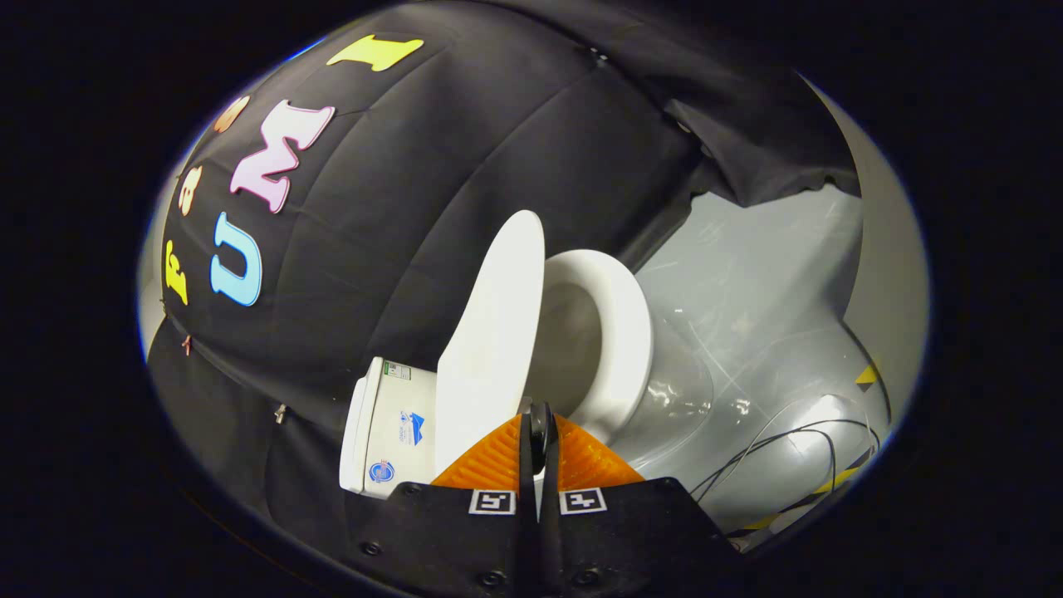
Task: Open the toilet lid.
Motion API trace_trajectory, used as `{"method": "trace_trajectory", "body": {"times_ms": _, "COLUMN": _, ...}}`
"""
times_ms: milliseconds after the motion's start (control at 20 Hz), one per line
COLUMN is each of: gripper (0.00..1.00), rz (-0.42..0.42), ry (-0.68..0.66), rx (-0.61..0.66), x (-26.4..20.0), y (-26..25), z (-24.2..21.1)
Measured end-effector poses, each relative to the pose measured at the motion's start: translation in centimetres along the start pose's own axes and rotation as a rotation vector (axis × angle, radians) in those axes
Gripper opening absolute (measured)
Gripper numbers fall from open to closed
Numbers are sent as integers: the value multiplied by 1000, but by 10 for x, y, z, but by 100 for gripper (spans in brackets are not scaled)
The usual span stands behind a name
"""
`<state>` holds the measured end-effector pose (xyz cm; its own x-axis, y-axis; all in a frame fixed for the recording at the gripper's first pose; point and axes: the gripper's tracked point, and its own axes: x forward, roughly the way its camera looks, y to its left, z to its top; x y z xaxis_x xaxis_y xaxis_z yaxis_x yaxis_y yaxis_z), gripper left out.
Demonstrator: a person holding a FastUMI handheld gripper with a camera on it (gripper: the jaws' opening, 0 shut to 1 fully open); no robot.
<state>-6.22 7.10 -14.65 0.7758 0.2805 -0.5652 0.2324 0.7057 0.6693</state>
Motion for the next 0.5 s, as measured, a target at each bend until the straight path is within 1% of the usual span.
{"method": "trace_trajectory", "body": {"times_ms": 200, "gripper": 5, "rz": -6, "ry": -8, "rx": -64, "x": -15, "y": 38, "z": 6}}
{"method": "trace_trajectory", "body": {"times_ms": 350, "gripper": 5, "rz": 8, "ry": -18, "rx": -129, "x": -25, "y": 71, "z": 8}}
{"method": "trace_trajectory", "body": {"times_ms": 500, "gripper": 5, "rz": 6, "ry": -11, "rx": -161, "x": -31, "y": 101, "z": 5}}
